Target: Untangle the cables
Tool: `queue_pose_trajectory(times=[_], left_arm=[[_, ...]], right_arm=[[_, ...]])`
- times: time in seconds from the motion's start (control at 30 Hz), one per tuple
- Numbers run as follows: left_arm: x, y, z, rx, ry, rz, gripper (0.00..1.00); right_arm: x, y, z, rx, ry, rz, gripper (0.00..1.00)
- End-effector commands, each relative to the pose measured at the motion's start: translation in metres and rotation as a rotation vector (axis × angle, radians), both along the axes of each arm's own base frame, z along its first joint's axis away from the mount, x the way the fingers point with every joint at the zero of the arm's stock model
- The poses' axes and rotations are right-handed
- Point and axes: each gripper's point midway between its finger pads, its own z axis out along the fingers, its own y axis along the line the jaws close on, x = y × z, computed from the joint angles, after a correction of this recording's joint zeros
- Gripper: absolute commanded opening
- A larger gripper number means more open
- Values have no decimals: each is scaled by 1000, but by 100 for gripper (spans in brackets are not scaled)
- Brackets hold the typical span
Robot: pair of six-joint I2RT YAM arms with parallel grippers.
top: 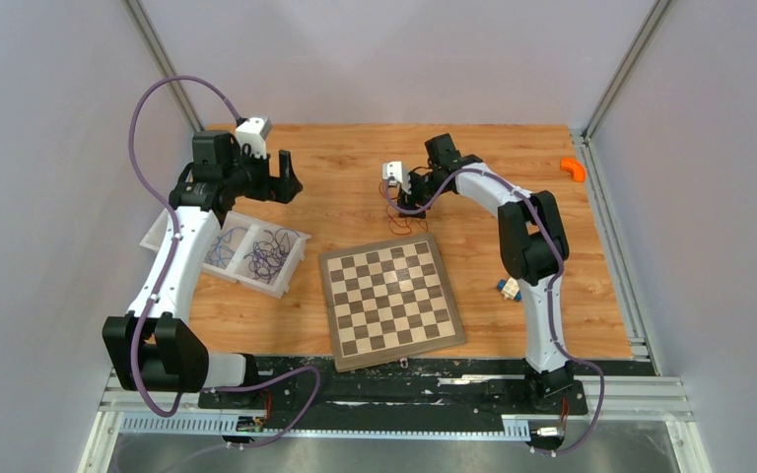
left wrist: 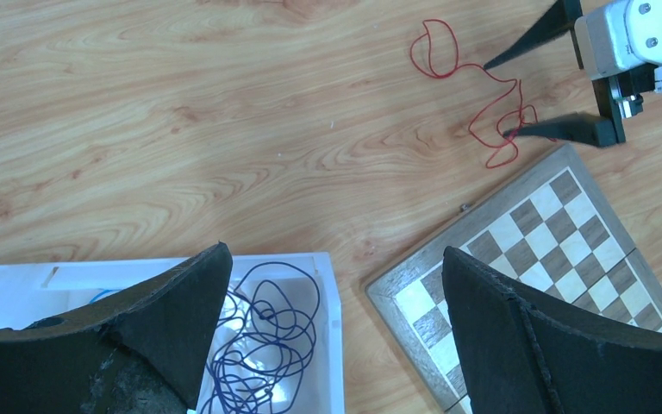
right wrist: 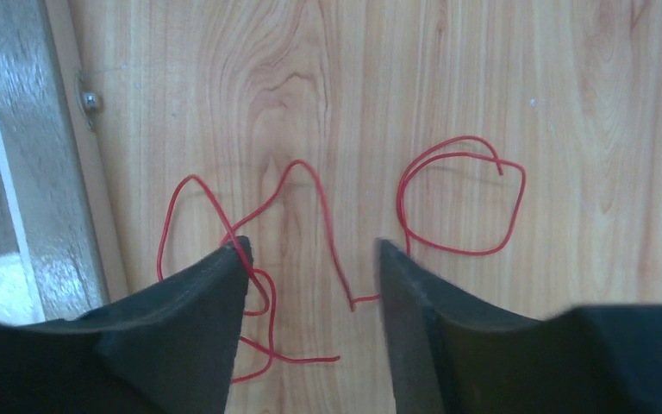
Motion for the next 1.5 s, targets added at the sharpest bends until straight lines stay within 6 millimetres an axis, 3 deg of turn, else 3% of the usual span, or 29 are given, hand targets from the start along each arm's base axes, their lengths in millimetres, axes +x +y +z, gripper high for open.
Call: queue_pose_trajectory(times=[0.0,0.07,0.17,0.3,0.37,0.43,0.5,0.57,0.63,0.73,0.77,0.8,0.9,1.07,1.27,1.47], left_arm=[[5,-1,22,-13,-70,3,100],[8,0,25,-7,-86,3,100],[15,6,33,21,-131,15,100],[23,15,40,30,-154,44,100],[25,24,42,29,-158,66,100],[25,30,44,27,-170,82,100],[23,32,48,17,-196,97,100],[22,35,55,0,-235,122,100],[20,30,67,-30,-278,82,100],[16,15,83,-26,-319,-64,100],[13,7,95,-40,-347,-122,100],[13,3,100,-34,-370,-159,100],[-5,-27,118,-82,-455,-385,100],[-19,-66,140,-96,-565,-567,100],[-26,-111,143,-79,-581,-694,95],[-38,-136,119,-158,-426,-747,87]], right_arm=[[12,8,26,14,-141,89,47],[0,5,23,-7,-134,150,43],[-17,2,10,-54,-98,221,46],[-20,3,-5,-75,-67,241,45],[-14,5,-6,-77,-60,224,38],[-9,6,-1,-77,-54,205,21],[-8,6,16,-57,-71,201,2],[-5,11,48,-1,-108,196,0],[4,19,101,93,-142,155,0],[4,30,203,295,-144,101,0],[0,31,230,344,-157,105,0],[-7,32,245,373,-160,117,0],[-30,34,268,421,-163,148,0],[-48,41,282,462,-130,167,0],[-75,56,291,485,-104,220,0],[-106,71,283,480,-67,277,0]])
